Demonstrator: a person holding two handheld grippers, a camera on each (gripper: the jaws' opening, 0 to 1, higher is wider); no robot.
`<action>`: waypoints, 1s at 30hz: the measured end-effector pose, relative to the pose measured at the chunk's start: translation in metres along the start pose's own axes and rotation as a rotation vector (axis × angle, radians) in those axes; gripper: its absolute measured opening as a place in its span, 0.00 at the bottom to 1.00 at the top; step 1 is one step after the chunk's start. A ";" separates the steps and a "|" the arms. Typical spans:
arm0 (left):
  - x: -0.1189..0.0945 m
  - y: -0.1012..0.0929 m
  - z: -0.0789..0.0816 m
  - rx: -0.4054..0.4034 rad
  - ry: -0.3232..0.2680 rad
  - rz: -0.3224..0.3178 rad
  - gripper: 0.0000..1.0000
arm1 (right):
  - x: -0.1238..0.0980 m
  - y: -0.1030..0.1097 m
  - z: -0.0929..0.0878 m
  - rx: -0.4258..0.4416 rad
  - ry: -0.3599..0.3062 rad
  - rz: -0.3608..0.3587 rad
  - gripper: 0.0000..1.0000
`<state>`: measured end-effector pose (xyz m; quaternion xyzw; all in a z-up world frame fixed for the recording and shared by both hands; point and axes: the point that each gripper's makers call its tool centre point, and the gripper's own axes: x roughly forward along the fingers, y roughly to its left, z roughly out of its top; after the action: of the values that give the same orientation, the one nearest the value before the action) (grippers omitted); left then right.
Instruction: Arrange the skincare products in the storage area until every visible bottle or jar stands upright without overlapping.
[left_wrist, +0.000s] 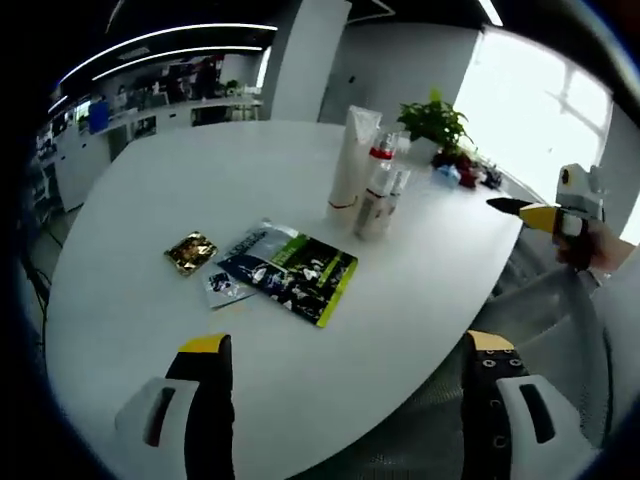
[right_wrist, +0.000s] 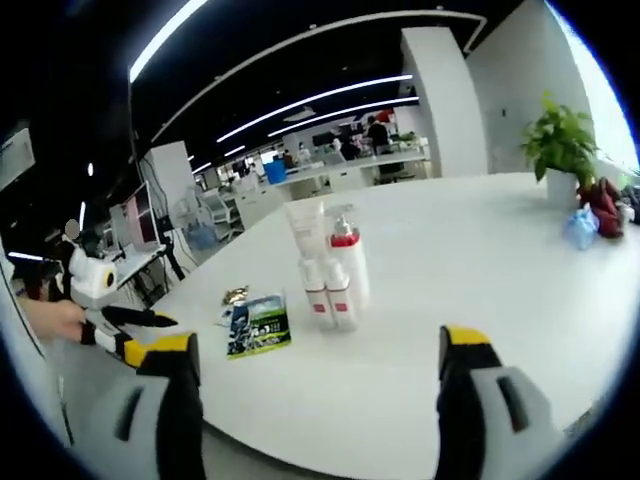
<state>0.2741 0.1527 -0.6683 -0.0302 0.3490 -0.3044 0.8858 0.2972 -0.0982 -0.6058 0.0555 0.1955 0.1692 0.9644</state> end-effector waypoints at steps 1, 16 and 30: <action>-0.001 0.000 0.000 -0.003 -0.003 0.002 0.95 | -0.001 -0.002 0.000 0.000 -0.001 -0.014 1.00; -0.006 0.005 0.000 -0.020 -0.003 0.076 0.97 | 0.000 -0.003 0.001 -0.053 -0.029 -0.029 0.98; 0.034 0.006 0.009 -0.170 0.051 0.164 0.97 | 0.002 0.000 -0.002 -0.072 -0.020 -0.008 0.94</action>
<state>0.3019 0.1372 -0.6833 -0.0687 0.3970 -0.2012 0.8929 0.2983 -0.0972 -0.6079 0.0218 0.1796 0.1716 0.9684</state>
